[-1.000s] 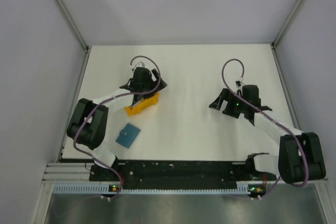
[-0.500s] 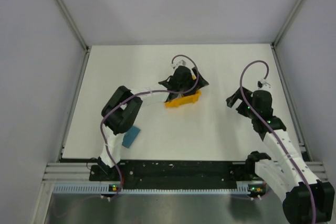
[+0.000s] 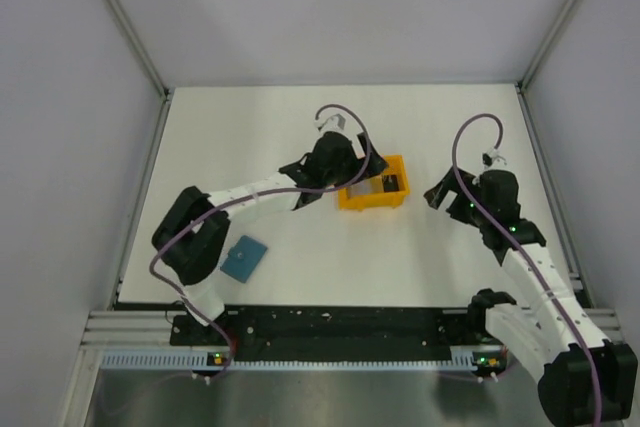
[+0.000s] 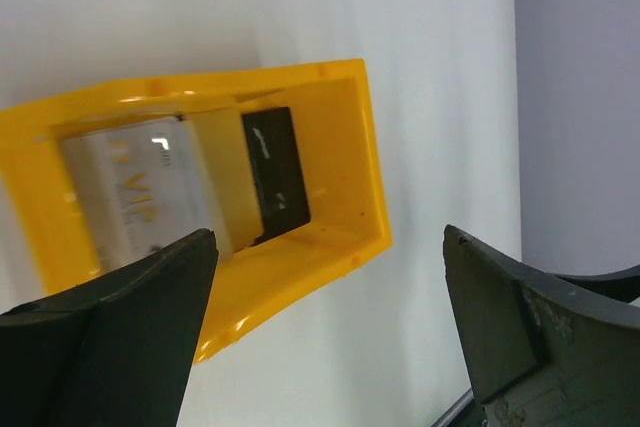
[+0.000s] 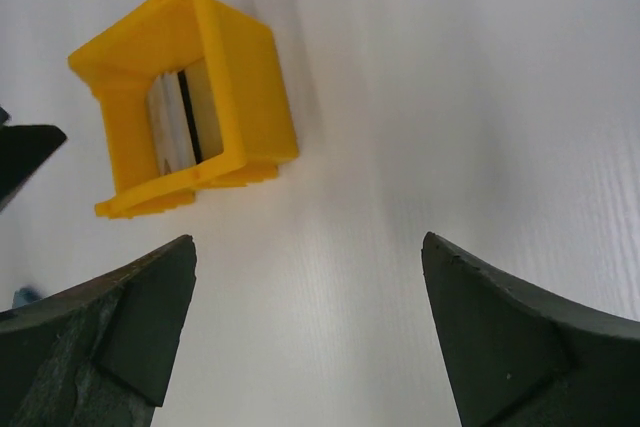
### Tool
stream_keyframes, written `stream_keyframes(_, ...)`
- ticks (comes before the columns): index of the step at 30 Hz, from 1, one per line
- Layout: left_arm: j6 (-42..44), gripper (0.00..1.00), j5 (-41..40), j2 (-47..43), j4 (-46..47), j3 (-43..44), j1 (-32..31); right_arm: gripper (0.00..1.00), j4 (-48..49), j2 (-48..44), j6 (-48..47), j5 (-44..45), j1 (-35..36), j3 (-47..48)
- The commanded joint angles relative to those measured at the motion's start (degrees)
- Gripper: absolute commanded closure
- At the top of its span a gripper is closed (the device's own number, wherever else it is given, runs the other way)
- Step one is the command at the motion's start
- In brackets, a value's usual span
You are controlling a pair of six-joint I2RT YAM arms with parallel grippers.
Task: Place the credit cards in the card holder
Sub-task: Move the storage box to the center of the board, then adjust the card holder at the center of the board.
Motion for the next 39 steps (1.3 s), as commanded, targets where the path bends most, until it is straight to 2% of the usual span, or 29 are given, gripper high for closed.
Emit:
stream_keyframes(1, 7.63, 0.02, -15.06, -16.38, -5.04, -7.83, 1.62, 0.09, 5.28, 0.92, -1.91, -12.89, 1.64, 3.19)
stream_keyframes(3, 8.51, 0.02, -19.05, -22.63, -9.60, -13.19, 4.59, 0.09, 6.52, 1.53, -2.17, -13.88, 6.37, 4.06)
stream_keyframes(5, 9.03, 0.02, -20.20, -27.73, -14.17, -17.06, 8.45, 0.09, 8.09, 3.29, -0.86, -10.89, 14.70, 5.12)
stream_keyframes(8, 5.36, 0.02, -27.57, -33.36, -26.99, -22.43, 12.94, 0.11, 12.75, 9.77, 2.65, -8.26, 25.70, 6.44)
stream_keyframes(10, 0.36, 0.02, -30.30, -36.88, -32.63, -25.59, 14.36, 0.12, 16.35, 16.09, 4.86, -7.20, 33.08, 8.02)
stream_keyframes(13, -4.92, 0.02, -31.63, -42.85, -36.16, -31.39, 14.89, 0.12, 23.02, 26.73, 10.37, -6.49, 42.31, 11.44)
stream_keyframes(15, -7.91, 0.02, -32.42, -45.94, -38.18, -34.91, 15.59, 0.13, 27.07, 36.29, 14.42, -9.46, 45.67, 14.34)
stream_keyframes(20, -10.56, 0.02, -31.19, -51.30, -42.75, -39.84, 19.89, 0.14, 36.21, 49.68, 24.26, -13.08, 51.56, 19.27)
stream_keyframes(23, -9.43, 0.02, -31.72, -53.15, -44.17, -40.55, 22.96, 0.14, 40.96, 52.95, 27.88, -12.21, 53.85, 19.54)
stream_keyframes(27, -6.35, 0.02, -25.59, -53.51, -42.06, -41.77, 28.68, 0.13, 45.80, 55.67, 31.23, -11.41, 55.61, 20.15)
stream_keyframes(33, -7.83, 0.02, -15.39, -53.86, -36.97, -49.06, 30.97, 0.11, 40.90, 59.10, 32.72, -6.76, 57.11, 25.33)
stream_keyframes(36, -9.59, 0.02, -9.77, -54.21, -32.23, -53.10, 30.98, 0.15, 40.01, 61.21, 35.52, -4.64, 57.29, 25.96)
stream_keyframes(39, -10.48, 0.07, -4.23, -54.74, -29.41, -55.57, 30.98, 0.17, 41.23, 61.57, 37.64, -3.77, 57.37, 24.21)
